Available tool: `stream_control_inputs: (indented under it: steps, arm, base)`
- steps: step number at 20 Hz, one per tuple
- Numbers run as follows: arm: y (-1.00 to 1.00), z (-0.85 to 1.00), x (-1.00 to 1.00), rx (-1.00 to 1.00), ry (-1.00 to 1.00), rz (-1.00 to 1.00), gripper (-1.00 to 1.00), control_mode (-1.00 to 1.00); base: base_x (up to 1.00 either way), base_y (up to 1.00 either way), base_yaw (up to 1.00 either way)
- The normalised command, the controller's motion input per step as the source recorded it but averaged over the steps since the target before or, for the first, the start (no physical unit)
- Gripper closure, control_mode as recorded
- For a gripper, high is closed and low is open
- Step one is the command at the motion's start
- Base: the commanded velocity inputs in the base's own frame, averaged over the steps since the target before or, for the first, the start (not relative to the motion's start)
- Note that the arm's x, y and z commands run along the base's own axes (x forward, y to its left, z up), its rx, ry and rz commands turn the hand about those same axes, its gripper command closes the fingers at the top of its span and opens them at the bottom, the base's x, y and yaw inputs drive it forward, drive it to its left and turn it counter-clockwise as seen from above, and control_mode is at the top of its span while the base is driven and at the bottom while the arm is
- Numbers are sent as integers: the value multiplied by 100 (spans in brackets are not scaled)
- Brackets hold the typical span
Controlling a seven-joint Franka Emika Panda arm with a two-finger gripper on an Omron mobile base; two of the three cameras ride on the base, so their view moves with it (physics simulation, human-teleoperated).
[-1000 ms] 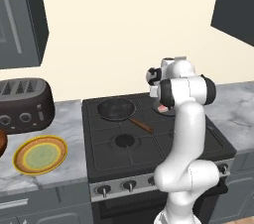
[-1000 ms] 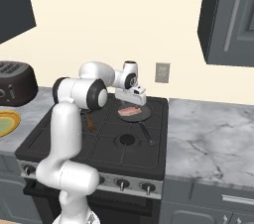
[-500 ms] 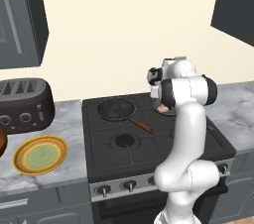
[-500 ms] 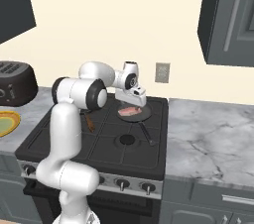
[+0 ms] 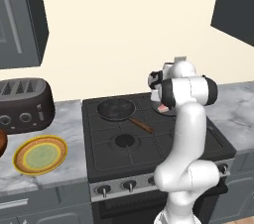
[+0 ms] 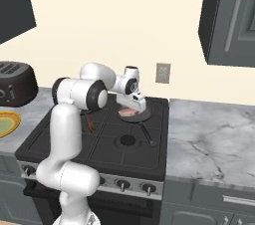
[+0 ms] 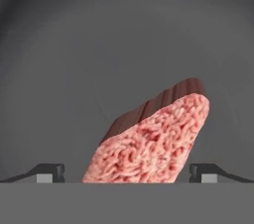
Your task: Place one of the steaks on the plate and the other in the bowl. Then place the bowl in the fridge.
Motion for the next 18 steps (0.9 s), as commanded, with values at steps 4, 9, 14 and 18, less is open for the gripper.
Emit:
stream_control_inputs:
  steps: [4,9,14,18]
  arm:
    - [0,-31,0,0,0,-5,-100,-100]
    - [0,-4,0,0,0,0,-100,-100]
    - [0,0,0,0,0,0,100,-100]
    - [2,0,0,0,0,-1,100,-100]
  base:
    - [0,0,0]
    - [0,0,0]
    - [0,0,0]
    - [0,0,0]
